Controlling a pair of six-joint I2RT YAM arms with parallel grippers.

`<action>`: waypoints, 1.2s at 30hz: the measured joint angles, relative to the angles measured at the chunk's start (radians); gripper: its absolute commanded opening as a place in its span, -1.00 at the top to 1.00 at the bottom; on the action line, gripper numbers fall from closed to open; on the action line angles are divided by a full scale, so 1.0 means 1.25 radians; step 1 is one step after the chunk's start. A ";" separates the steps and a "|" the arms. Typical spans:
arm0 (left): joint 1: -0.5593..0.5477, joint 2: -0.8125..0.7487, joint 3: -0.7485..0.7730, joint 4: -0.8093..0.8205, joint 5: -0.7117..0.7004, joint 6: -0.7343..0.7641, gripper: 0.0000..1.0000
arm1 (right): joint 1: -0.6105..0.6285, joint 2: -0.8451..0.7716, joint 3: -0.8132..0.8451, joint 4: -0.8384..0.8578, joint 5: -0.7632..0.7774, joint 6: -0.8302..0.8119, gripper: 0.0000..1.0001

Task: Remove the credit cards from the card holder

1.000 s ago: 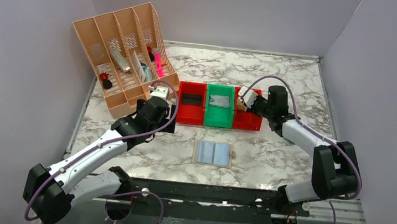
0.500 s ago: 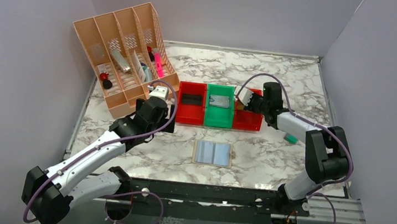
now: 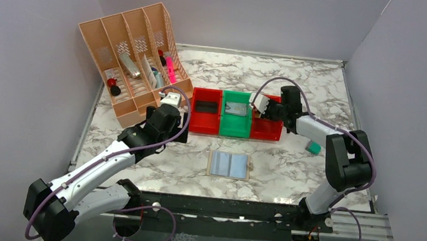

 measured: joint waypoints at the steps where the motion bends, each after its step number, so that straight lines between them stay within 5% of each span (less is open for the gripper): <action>1: 0.000 0.000 0.000 0.000 0.000 0.000 -0.98 | 0.000 0.003 0.003 -0.008 -0.002 -0.002 0.59; 13: 0.000 0.000 0.000 0.000 0.000 0.000 -0.98 | 0.000 -0.028 -0.013 -0.029 -0.009 0.058 0.40; 17: 0.000 0.000 0.000 0.000 0.000 0.001 -0.98 | 0.001 -0.116 -0.031 0.019 0.008 0.267 -0.01; 26: 0.000 0.000 0.000 0.000 0.000 0.001 -0.98 | 0.001 -0.264 -0.044 0.036 0.100 0.917 0.36; 36: 0.000 -0.009 0.000 0.000 0.000 0.001 -0.98 | 0.001 -0.181 -0.078 -0.076 0.087 1.136 0.55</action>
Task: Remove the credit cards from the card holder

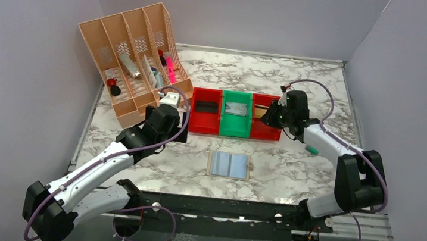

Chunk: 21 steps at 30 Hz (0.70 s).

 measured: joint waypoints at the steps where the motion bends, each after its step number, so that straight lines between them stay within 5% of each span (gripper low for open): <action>1: 0.000 -0.003 0.000 0.000 0.000 0.000 -0.98 | 0.000 0.019 0.006 -0.010 0.000 0.004 0.56; 21: 0.000 -0.013 0.000 0.000 0.000 0.000 -0.98 | 0.049 0.198 0.155 -0.093 0.117 -0.009 0.30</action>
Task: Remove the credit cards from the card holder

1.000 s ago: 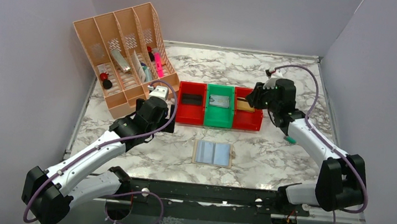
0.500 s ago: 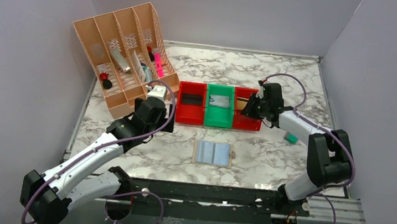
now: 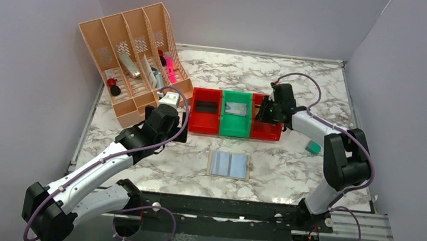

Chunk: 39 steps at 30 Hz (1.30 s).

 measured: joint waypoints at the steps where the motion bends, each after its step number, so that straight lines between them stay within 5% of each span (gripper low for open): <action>1: 0.000 0.000 0.000 0.000 0.000 0.000 -0.97 | 0.004 0.000 0.000 -0.002 0.004 0.000 0.30; 30: 0.001 0.004 0.000 0.000 0.000 0.000 -0.98 | 0.021 0.082 0.025 0.040 0.182 0.025 0.01; 39: 0.002 0.013 0.000 0.000 0.000 0.000 -0.98 | 0.021 -0.085 -0.031 0.011 0.148 0.027 -0.12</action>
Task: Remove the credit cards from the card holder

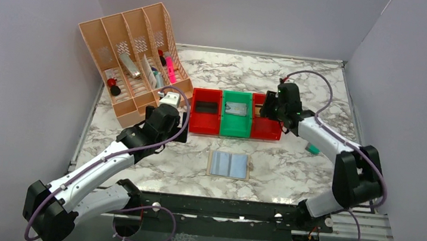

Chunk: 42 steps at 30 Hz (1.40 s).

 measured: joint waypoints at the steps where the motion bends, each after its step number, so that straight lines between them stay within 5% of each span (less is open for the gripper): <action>1: 0.001 0.000 0.000 0.000 0.000 0.000 -0.98 | 0.000 -0.031 -0.007 -0.001 -0.005 0.000 -0.12; 9: 0.002 0.000 0.000 0.000 0.000 0.000 -0.98 | 0.073 -0.216 -0.081 -0.013 -0.032 0.038 -0.12; 17: 0.002 -0.003 0.000 0.000 0.000 -0.001 -0.98 | 0.449 -0.232 -0.149 -0.061 0.096 0.175 -0.12; 22: 0.002 -0.022 0.000 0.000 -0.012 -0.002 -0.98 | 0.578 -0.135 -0.126 -0.102 0.186 0.258 -0.13; 42: 0.003 -0.049 -0.002 -0.001 -0.045 -0.007 -0.98 | 0.642 0.084 0.001 -0.175 0.276 0.333 -0.09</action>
